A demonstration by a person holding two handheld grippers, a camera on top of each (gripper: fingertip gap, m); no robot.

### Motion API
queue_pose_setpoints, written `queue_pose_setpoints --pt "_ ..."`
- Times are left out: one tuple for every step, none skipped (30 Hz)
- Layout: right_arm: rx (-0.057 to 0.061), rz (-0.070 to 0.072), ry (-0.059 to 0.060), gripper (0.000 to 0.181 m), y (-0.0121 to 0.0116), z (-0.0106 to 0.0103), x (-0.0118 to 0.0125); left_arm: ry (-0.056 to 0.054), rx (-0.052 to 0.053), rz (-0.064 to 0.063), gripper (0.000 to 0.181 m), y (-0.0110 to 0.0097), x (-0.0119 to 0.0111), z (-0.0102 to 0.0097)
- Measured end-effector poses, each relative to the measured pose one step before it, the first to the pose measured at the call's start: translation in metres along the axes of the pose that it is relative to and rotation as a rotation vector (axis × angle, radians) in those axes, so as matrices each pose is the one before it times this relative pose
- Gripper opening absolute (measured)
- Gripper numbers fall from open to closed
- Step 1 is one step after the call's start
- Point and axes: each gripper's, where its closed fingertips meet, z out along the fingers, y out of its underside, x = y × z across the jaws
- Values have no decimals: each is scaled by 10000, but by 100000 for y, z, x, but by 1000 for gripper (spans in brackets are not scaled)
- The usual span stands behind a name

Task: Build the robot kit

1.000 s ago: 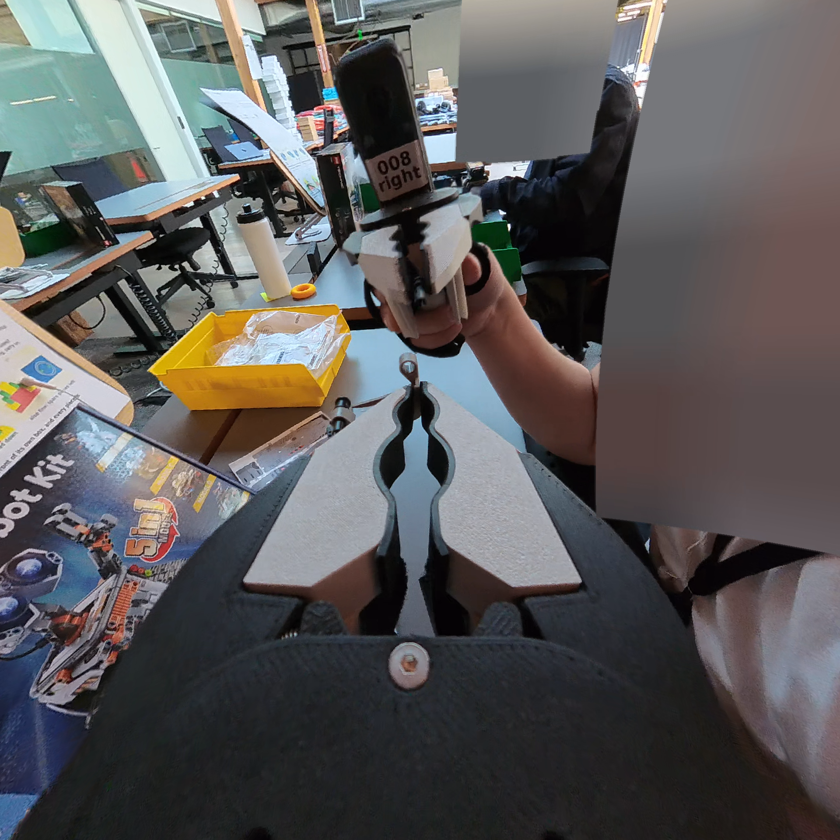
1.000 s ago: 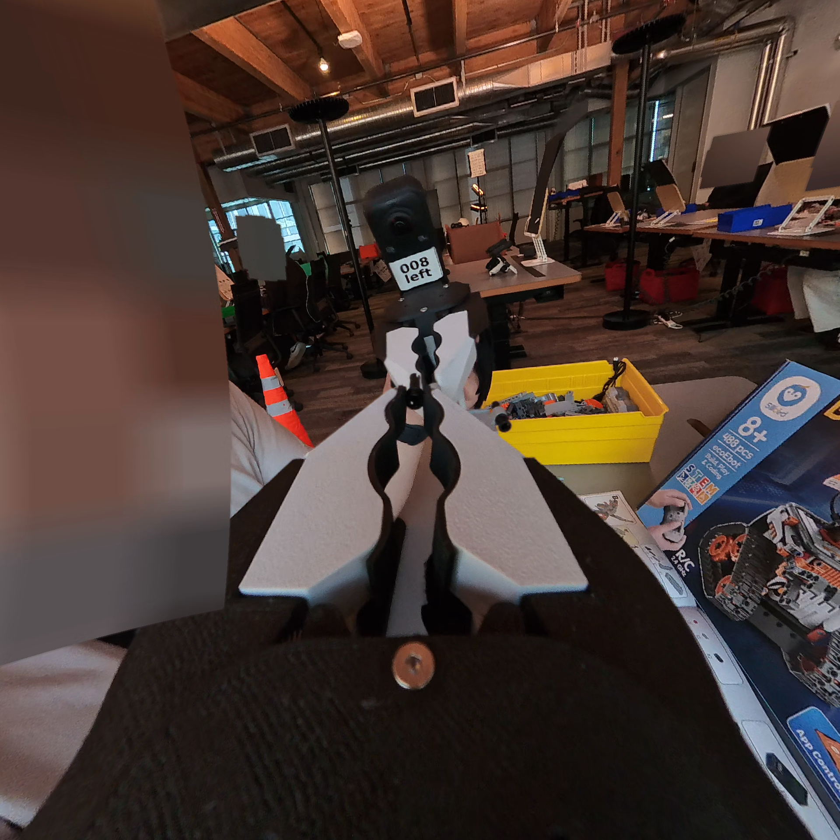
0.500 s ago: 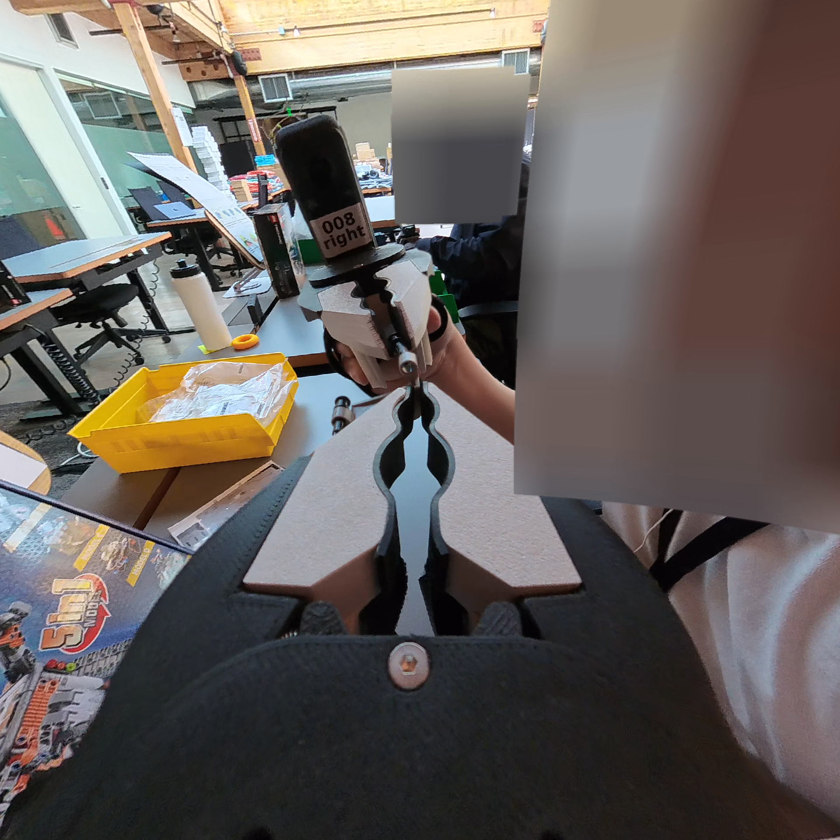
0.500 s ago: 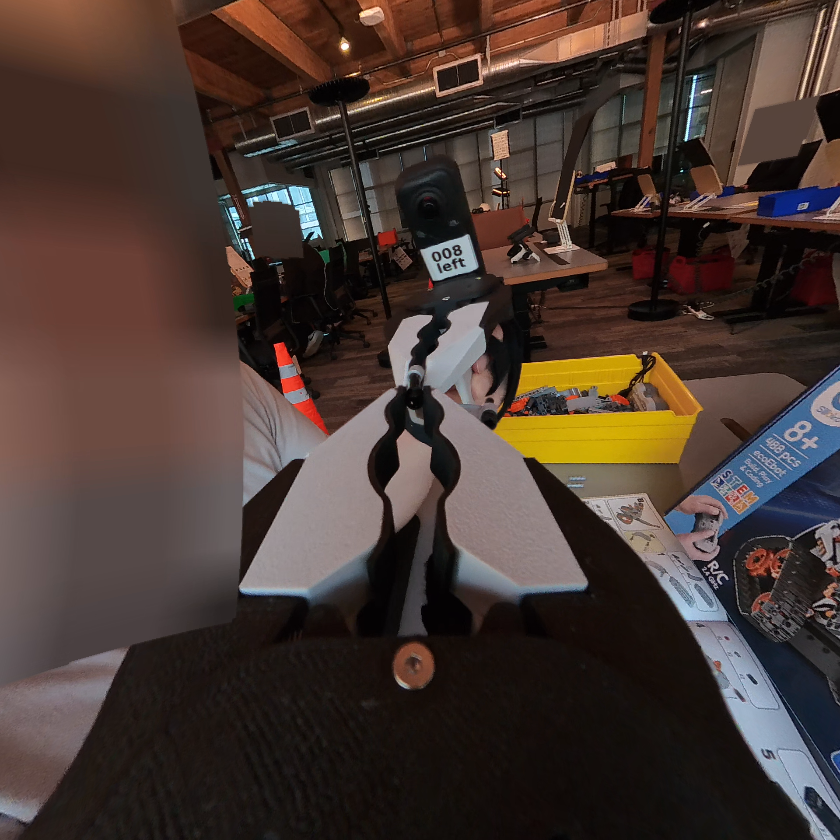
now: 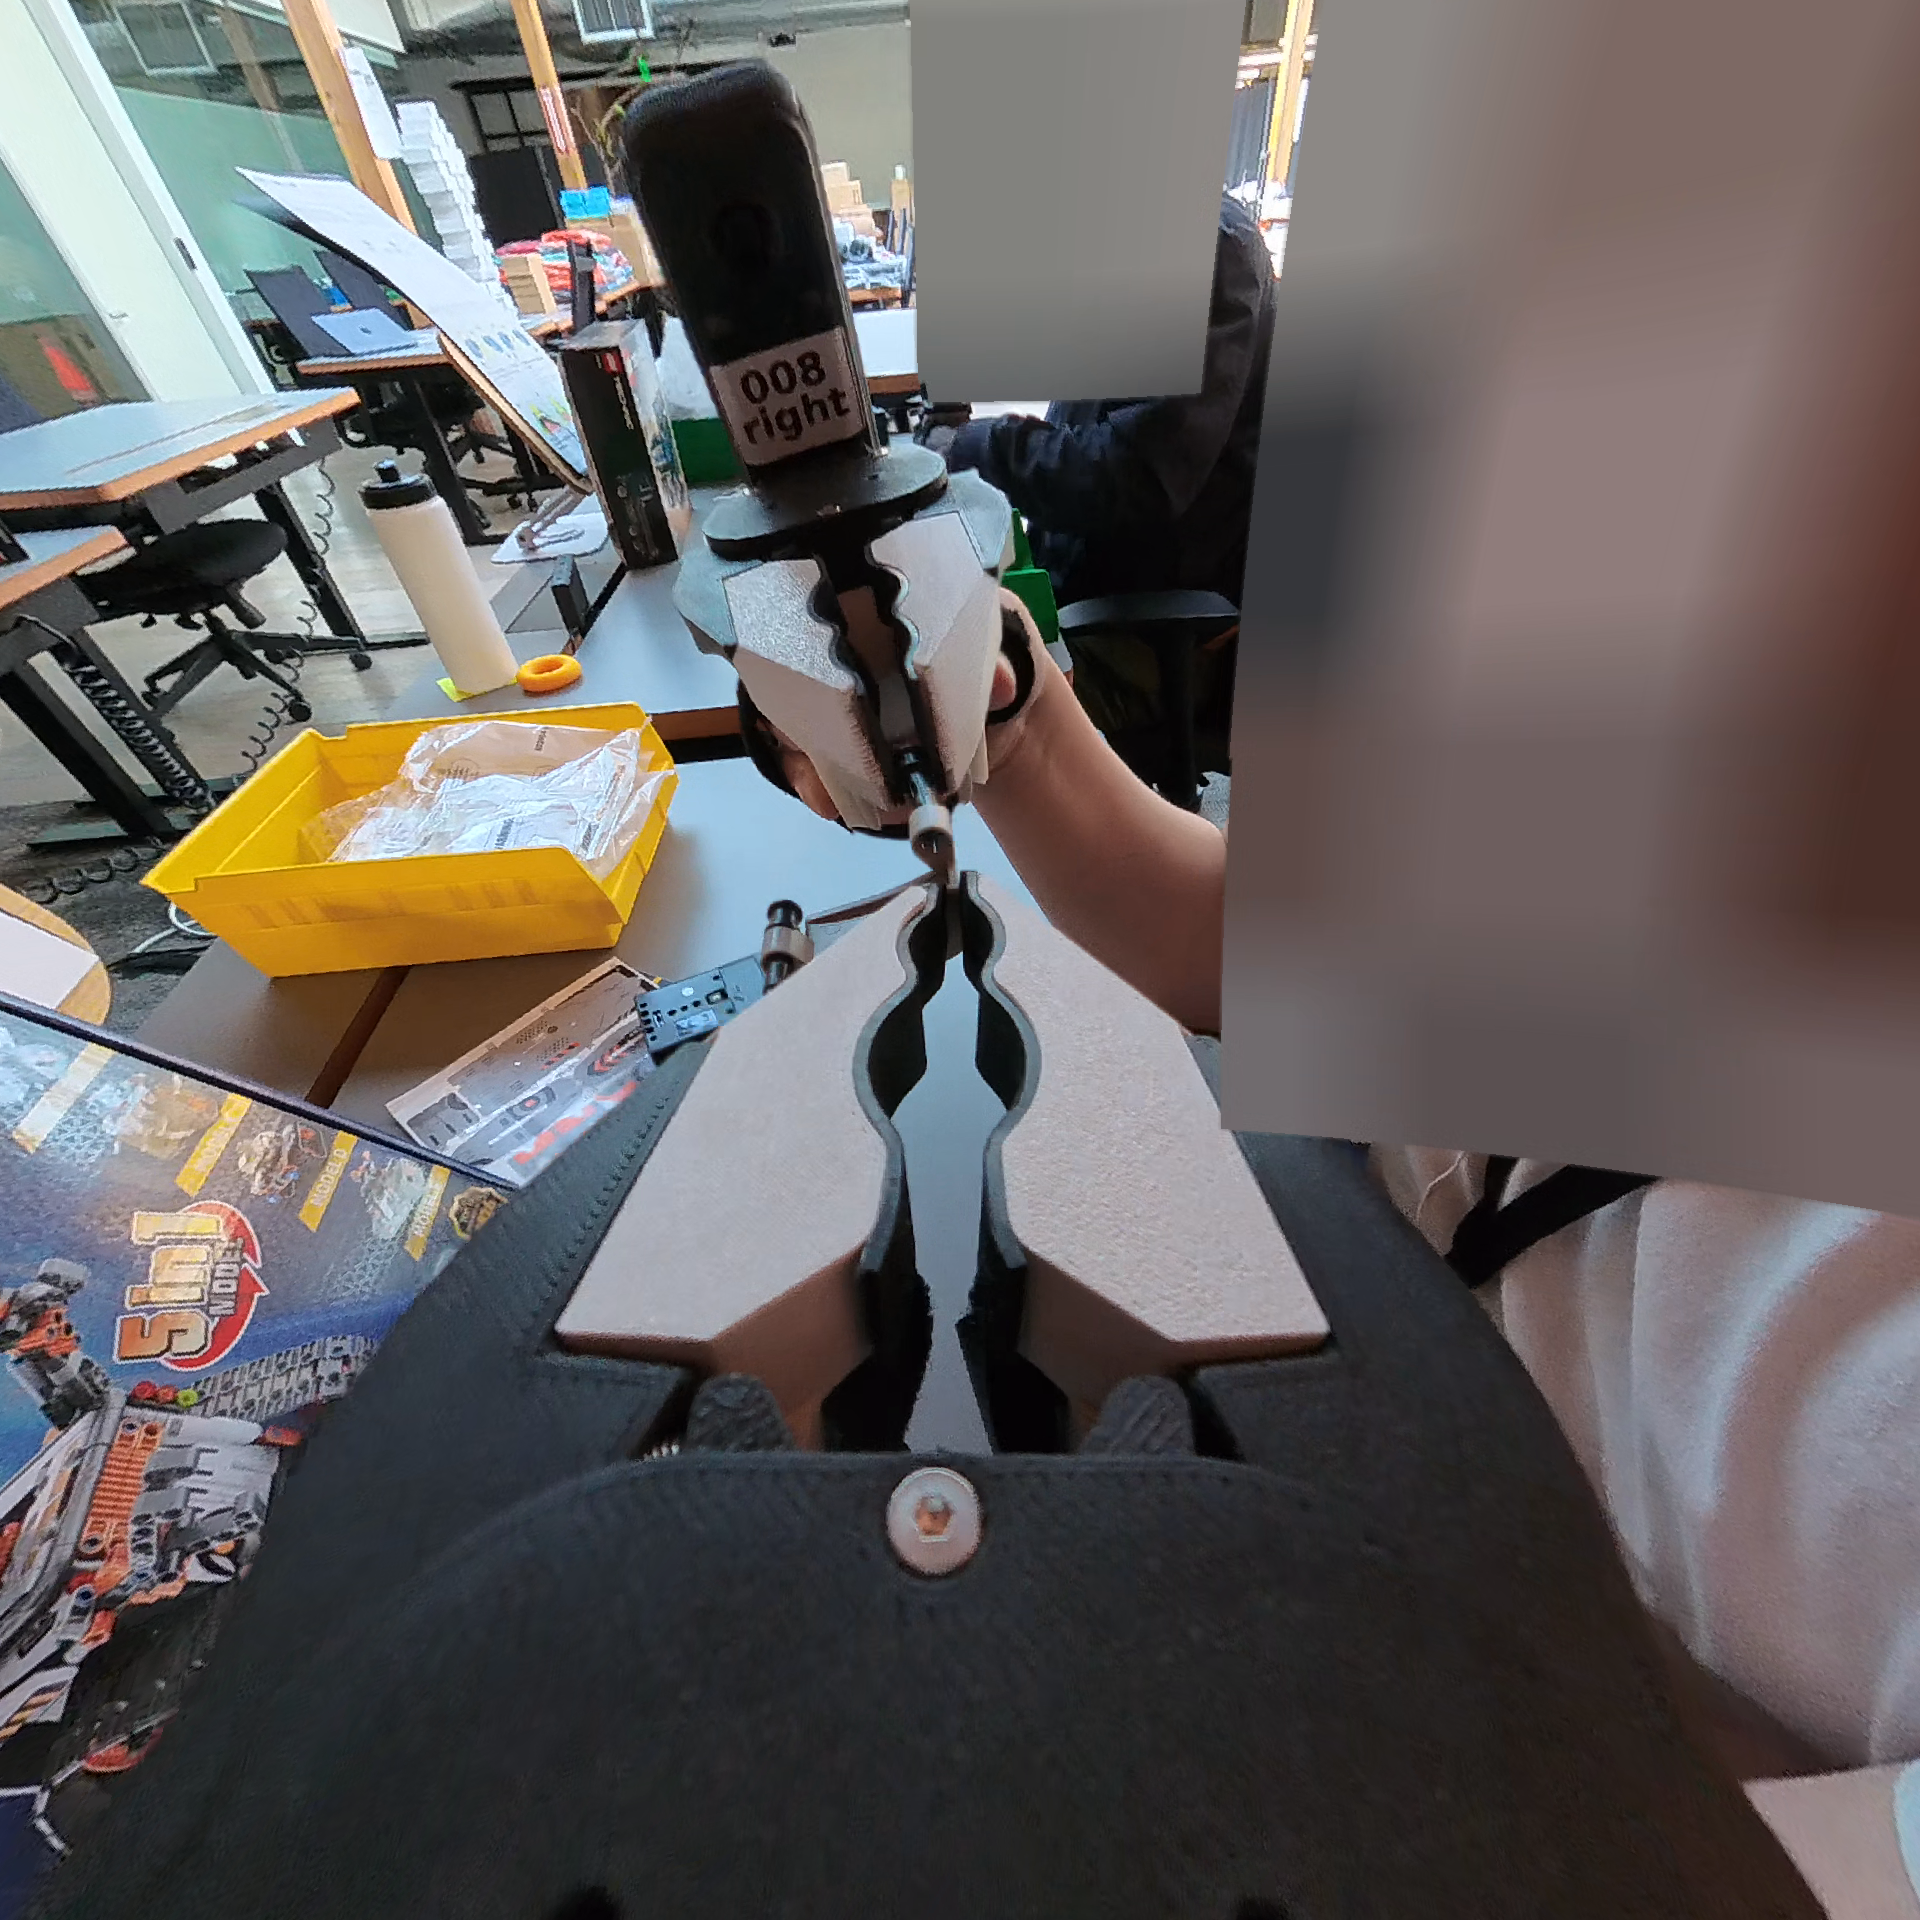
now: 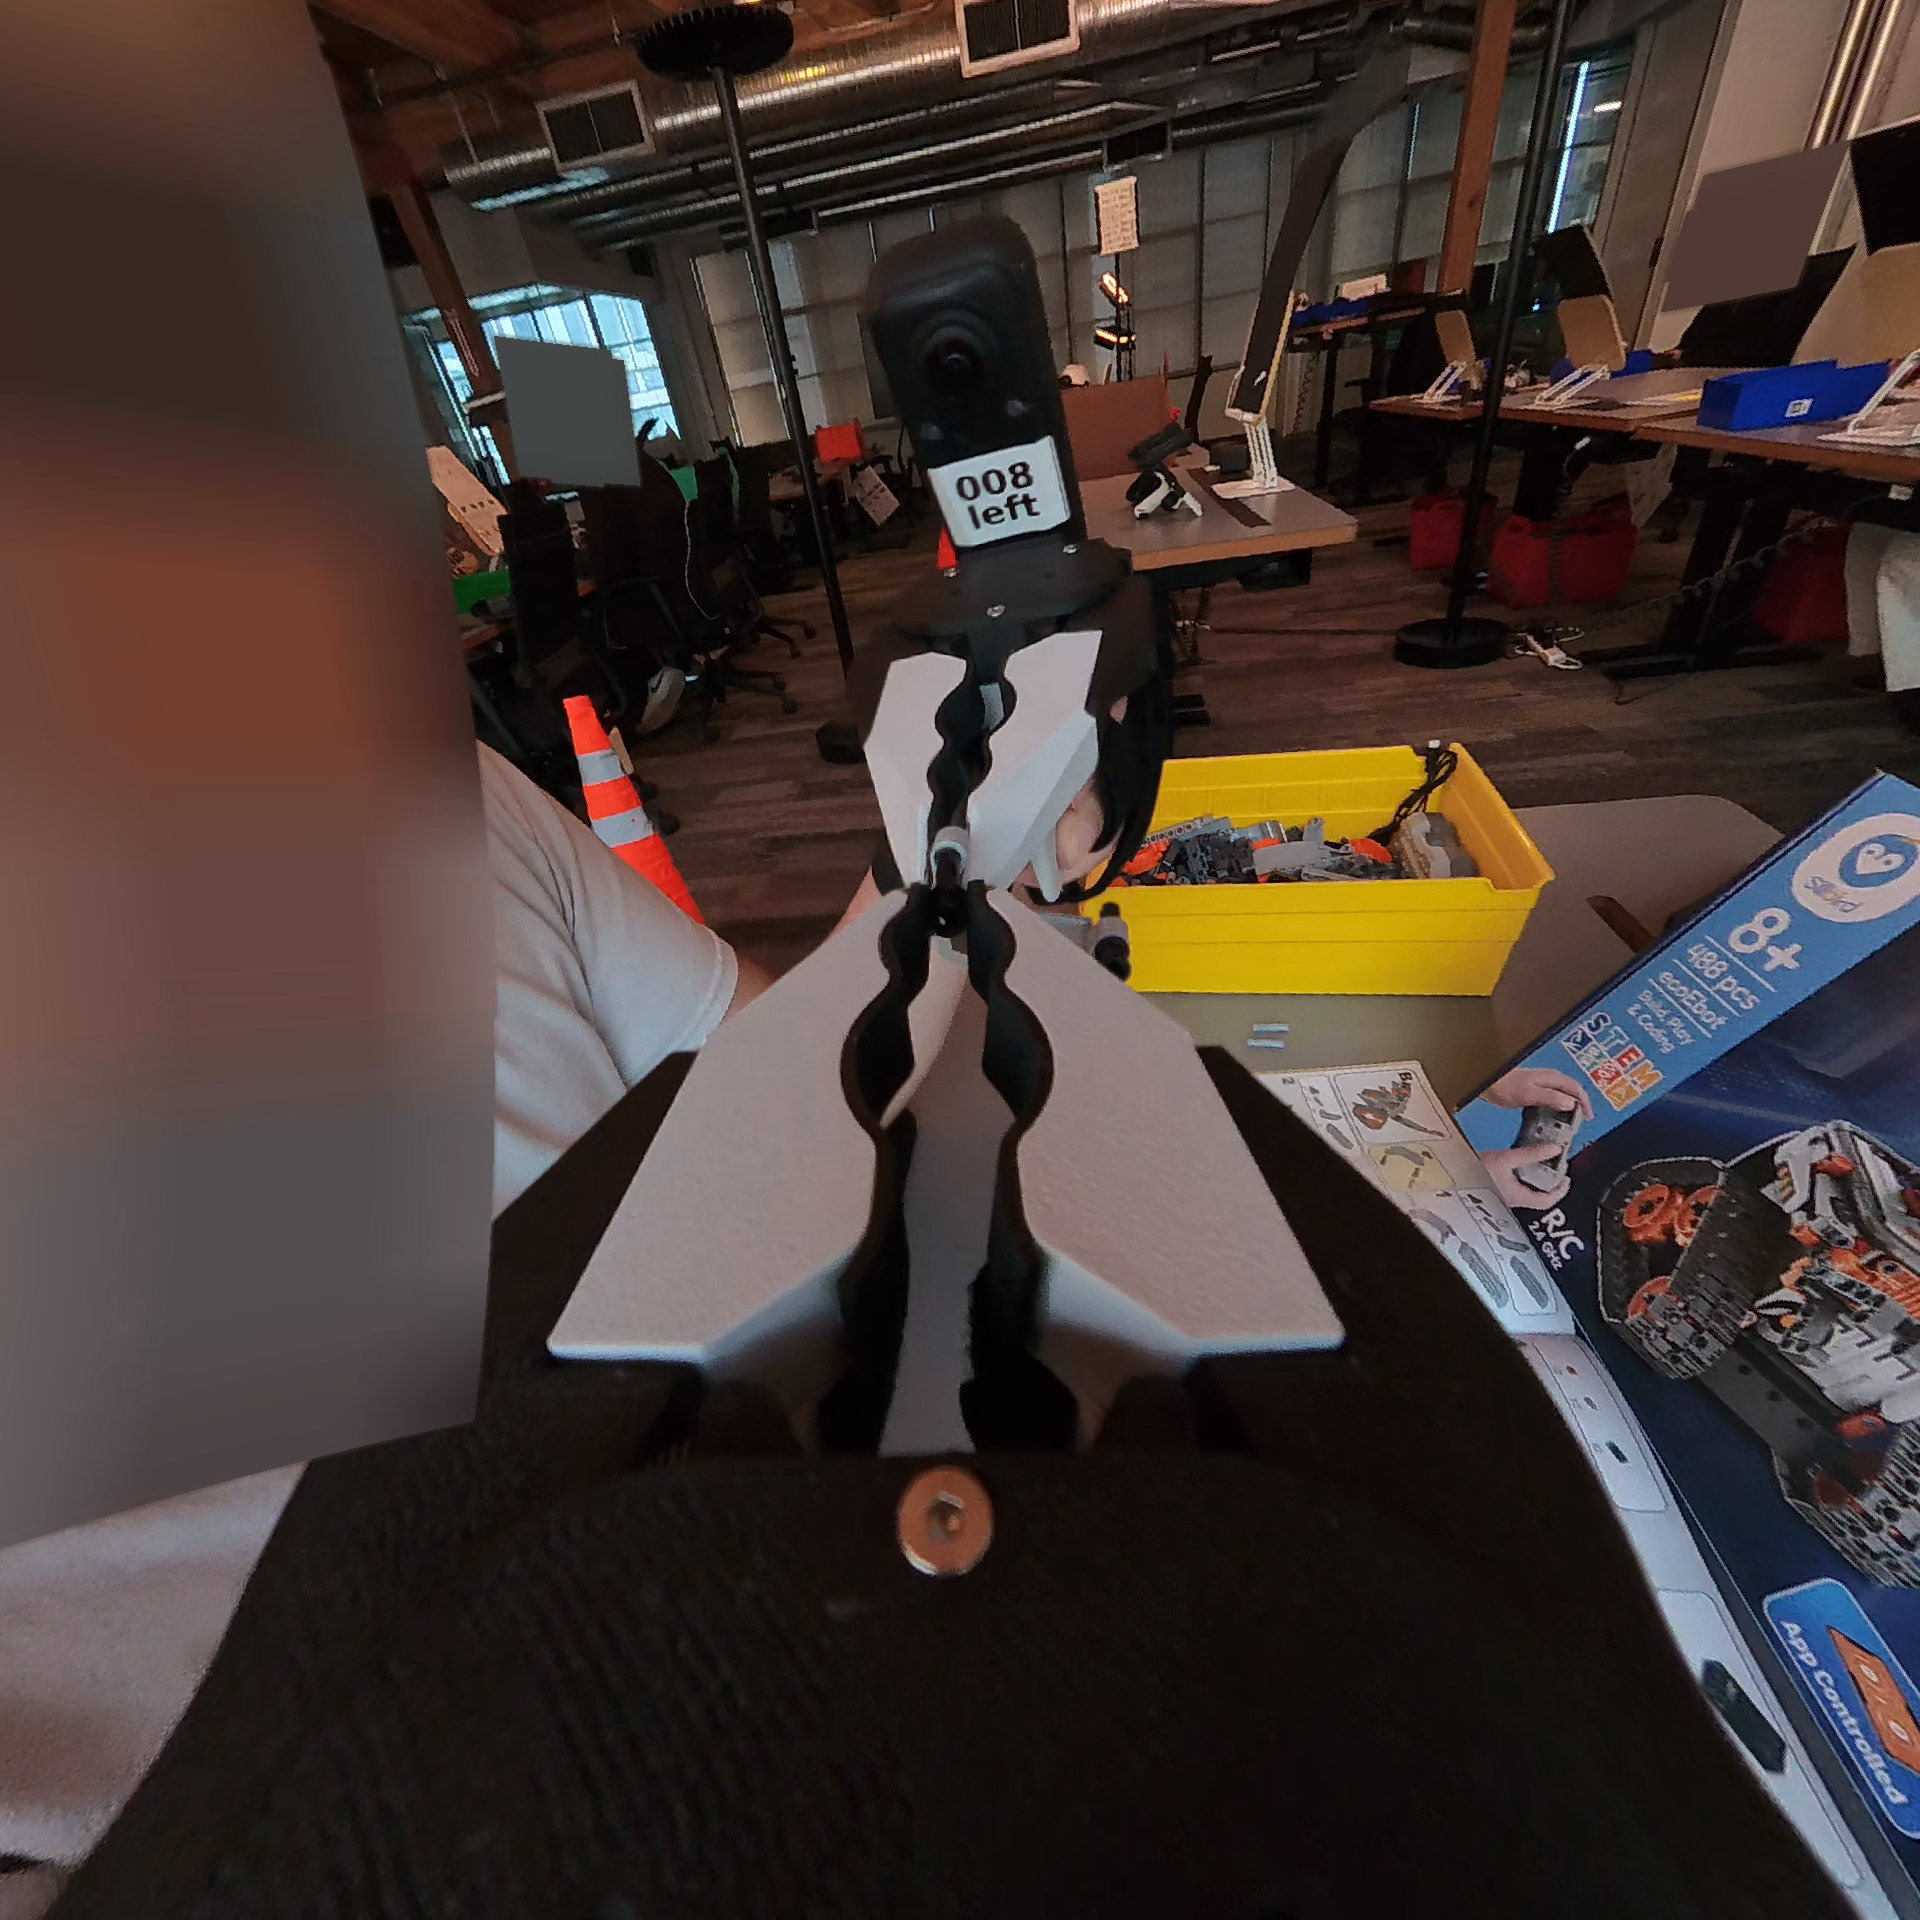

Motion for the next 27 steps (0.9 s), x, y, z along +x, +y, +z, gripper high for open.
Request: queue_pose_setpoints --pt "-96 -66 75 5 159 25 94 12 -70 -59 0 115 -22 -9" --pt "-106 -85 86 5 162 17 121 -7 -91 -65 0 182 -69 1" --pt "-117 -107 68 5 180 29 65 24 -89 -50 0 177 -43 10" --pt "-97 -114 117 5 123 18 113 2 -73 -59 0 156 -69 8" --pt "-70 -185 191 5 62 18 178 -61 -46 -31 0 96 -146 -17" --pt "-75 -161 167 5 55 10 126 -70 -22 7 0 67 -132 -34" --pt "-81 -125 66 5 69 20 -14 -7 -38 40 0 81 -29 -14" --pt "-92 -91 -18 5 105 45 -102 68 -66 37 0 147 107 20" --pt "-19 -33 -7 5 12 48 -37 41 -39 59 0 77 82 -8" --pt "107 -31 16 5 -171 11 21 -84 67 125 0 -97 -82 -63" --pt "126 -41 -94 5 -191 39 -123 -26 114 131 0 -170 47 -67" --pt "106 10 -82 5 -165 28 -97 15 89 81 0 -177 101 -81" --pt "159 -9 46 5 -243 -9 69 -94 121 28 0 -245 -63 -88" --pt "132 -42 21 5 -218 -4 19 -86 130 29 0 -251 -53 -79" --pt "122 -29 -31 5 -204 2 -81 -21 104 42 0 -206 48 -54" --pt "137 -27 4 5 -217 10 -19 -38 124 33 0 -239 6 -59" --pt "182 -62 9 5 -290 -6 -8 -47 158 10 0 -302 1 -80" --pt "255 -127 17 5 -395 -32 0 9 158 -6 0 -311 79 -100" --pt "259 -179 46 6 -408 -82 29 18 50 10 0 -138 105 -65" --pt "276 -111 164 6 -444 -125 216 -87 -41 39 0 -15 -17 -56" --pt "502 -67 365 6 -739 -210 520 -153 -40 71 0 -11 -108 -53" --pt "839 -22 468 5 -1091 -194 685 -106 12 78 0 -96 -22 -24" --pt "752 97 376 5 -762 32 551 -54 65 54 0 -173 38 52" --pt "327 84 512 5 -18 287 723 -69 31 68 0 -134 23 162" --pt "268 -115 646 5 198 334 780 -295 -73 115 0 15 -290 264" --pt "5 -234 416 5 532 444 336 -510 -138 204 0 125 -570 280" --pt "-296 -259 335 5 788 500 93 -339 -116 241 0 116 -287 276"
